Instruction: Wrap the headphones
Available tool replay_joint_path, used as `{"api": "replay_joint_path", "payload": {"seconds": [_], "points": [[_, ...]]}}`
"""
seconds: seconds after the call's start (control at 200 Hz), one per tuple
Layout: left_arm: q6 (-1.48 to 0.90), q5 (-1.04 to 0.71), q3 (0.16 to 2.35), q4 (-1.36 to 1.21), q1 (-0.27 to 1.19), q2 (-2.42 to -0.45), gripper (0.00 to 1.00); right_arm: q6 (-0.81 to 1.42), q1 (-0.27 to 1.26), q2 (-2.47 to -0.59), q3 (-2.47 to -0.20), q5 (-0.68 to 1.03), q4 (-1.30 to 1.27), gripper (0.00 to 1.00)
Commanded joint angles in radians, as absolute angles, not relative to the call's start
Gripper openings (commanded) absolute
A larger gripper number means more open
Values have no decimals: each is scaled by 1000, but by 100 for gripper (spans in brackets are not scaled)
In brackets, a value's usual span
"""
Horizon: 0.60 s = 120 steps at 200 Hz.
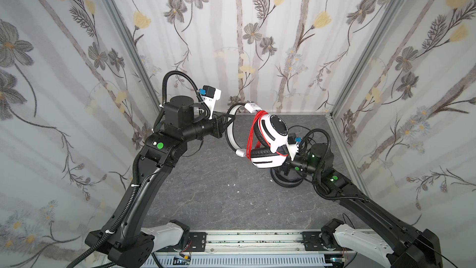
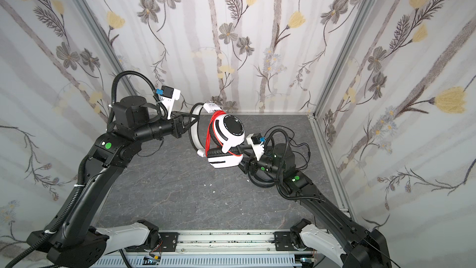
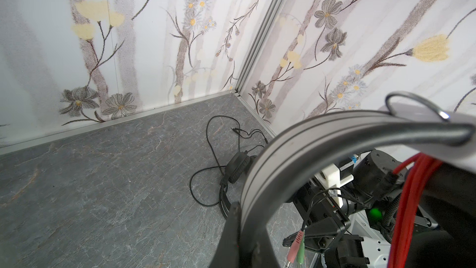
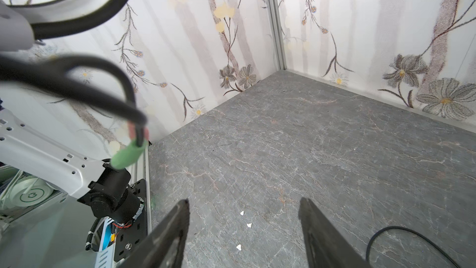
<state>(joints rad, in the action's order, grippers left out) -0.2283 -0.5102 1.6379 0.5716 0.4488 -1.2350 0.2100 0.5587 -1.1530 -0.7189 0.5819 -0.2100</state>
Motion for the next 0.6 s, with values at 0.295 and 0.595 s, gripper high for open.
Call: {"api": "replay_joint_path", "payload": {"seconds": [0.295,0.595], "points": [[-270,-538,1643,486,446,-1223,0,286,557,-1163,-705,673,-330,70],[-279,-543,1641,476,446,-1223,0,325,553,-1177,-722,692,-381,70]]}}
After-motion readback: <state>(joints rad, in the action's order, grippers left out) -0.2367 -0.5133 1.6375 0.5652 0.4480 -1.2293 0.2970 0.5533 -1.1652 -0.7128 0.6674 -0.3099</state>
